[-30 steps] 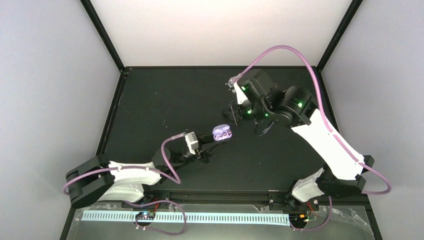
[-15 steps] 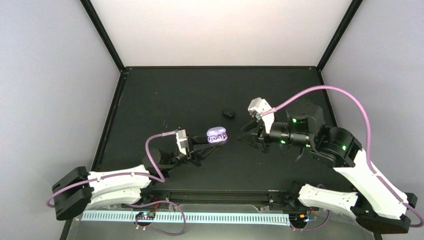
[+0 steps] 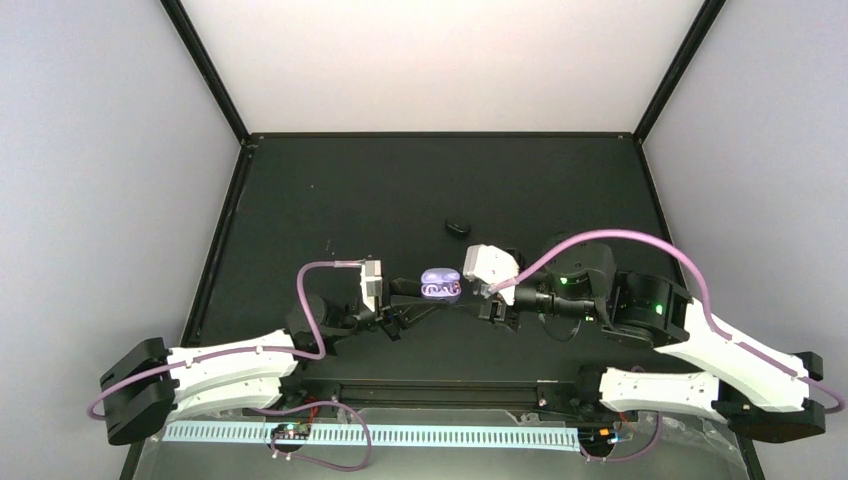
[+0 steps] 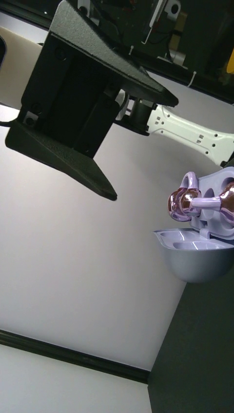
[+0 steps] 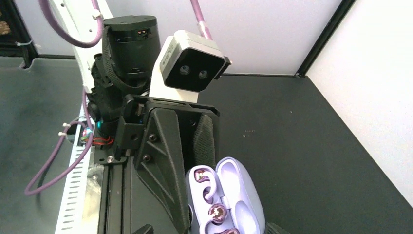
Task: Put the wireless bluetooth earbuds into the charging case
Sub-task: Place the earbud in the charging case.
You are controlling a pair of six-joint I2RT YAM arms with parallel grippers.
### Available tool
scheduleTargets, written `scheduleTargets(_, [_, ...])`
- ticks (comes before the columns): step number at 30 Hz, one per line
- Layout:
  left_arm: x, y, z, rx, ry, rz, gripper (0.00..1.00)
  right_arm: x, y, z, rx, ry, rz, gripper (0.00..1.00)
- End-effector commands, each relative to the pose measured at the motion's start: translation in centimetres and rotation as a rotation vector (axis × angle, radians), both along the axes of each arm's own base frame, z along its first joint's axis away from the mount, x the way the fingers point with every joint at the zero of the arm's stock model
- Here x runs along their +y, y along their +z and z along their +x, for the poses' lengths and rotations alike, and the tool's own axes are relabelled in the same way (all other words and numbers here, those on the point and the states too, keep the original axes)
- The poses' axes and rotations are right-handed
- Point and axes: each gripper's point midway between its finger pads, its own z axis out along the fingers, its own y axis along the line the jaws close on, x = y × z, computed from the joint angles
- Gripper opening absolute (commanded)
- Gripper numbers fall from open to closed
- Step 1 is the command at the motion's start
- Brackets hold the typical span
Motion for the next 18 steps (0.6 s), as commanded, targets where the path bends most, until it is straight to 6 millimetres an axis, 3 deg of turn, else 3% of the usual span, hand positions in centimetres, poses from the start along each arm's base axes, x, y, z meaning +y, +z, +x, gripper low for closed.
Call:
scheduleTargets(1, [0.3, 2.4, -1.2, -0.032, -0.049, -0.054, 0.01, -0.6, 1.8, 1.6, -0.155, -0.108, 0.052, 0.62])
scheduleTargets(4, [0.5, 2.5, -1.4, -0.044, -0.049, -0.053, 0.02, -0.8, 1.7, 1.8, -0.16, -0.123, 0.048, 0.72])
scheduleTargets(14, [1.0, 2.6, -1.9, -0.061, -0.054, -0.057, 0.02, -0.4, 0.0, 2.4, -0.136, -0.151, 0.006, 0.76])
scheduleTargets(18, [1.1, 2.6, -1.9, -0.063, -0.051, -0.054, 0.02, -0.2, 0.2, 2.2, -0.128, -0.14, 0.017, 0.87])
